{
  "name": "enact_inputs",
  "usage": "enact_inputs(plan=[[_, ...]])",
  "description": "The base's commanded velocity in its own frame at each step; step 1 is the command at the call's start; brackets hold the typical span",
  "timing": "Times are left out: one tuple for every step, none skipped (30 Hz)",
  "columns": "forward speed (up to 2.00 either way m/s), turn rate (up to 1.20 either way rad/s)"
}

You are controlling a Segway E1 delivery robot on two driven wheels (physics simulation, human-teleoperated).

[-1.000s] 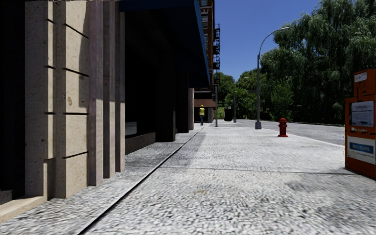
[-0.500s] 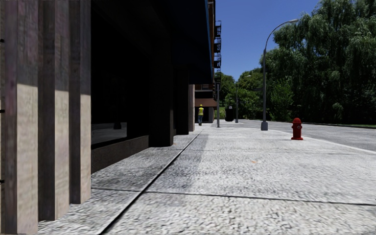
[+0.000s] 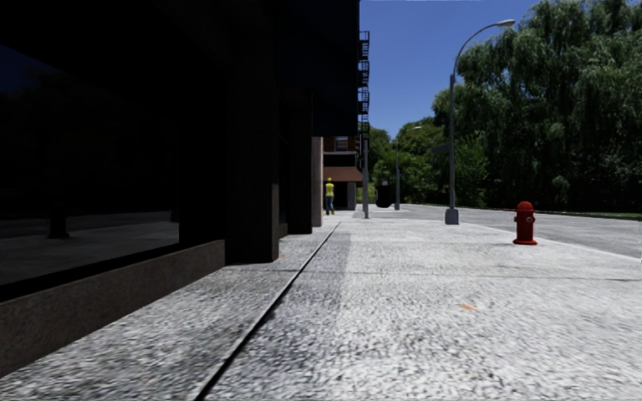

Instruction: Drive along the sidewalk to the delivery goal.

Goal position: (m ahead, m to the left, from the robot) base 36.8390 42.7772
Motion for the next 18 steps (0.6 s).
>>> enact_inputs(plan=[[2.0,-0.42],[2.0,-0.43],[2.0,-0.43],[2.0,-0.43],[2.0,-0.43],[2.0,-0.43],[2.0,-0.43],[2.0,-0.43],[2.0,-0.43],[2.0,-0.43],[2.0,-0.43],[2.0,-0.43],[2.0,-0.43],[2.0,-0.38],[2.0,-0.38],[2.0,-0.2],[2.0,0.0],[2.0,0.0]])
